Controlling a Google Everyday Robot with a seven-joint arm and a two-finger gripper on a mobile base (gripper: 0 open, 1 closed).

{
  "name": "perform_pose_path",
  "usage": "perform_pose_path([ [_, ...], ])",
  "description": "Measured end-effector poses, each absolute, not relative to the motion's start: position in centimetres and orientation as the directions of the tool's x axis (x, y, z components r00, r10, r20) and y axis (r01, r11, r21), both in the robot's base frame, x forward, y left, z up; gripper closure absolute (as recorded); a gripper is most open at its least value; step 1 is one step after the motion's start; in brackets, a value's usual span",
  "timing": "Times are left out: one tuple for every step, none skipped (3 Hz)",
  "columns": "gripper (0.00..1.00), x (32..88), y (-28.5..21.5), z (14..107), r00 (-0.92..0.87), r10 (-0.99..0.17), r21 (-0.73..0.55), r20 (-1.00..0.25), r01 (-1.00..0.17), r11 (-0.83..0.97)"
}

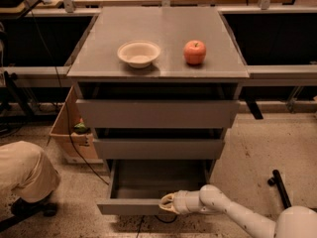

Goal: Close bottom drawer

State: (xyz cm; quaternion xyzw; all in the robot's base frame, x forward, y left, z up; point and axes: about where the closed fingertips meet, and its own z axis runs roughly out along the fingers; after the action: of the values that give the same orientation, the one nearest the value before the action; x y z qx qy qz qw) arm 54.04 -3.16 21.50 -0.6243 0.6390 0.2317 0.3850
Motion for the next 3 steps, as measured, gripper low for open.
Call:
perform_pose_path([
  [0.61,54.0,-3.2,21.5,0.076,-0.619,-0.185,-0.781,-0.976,0.113],
  [0.30,55.3,-2.4,21.9,0.139,-0.618,-0.240,-0.774,-0.967,0.083],
  [0.07,55.3,-2.4,21.9,0.139,-0.618,-0.240,-0.774,-0.967,0.083],
])
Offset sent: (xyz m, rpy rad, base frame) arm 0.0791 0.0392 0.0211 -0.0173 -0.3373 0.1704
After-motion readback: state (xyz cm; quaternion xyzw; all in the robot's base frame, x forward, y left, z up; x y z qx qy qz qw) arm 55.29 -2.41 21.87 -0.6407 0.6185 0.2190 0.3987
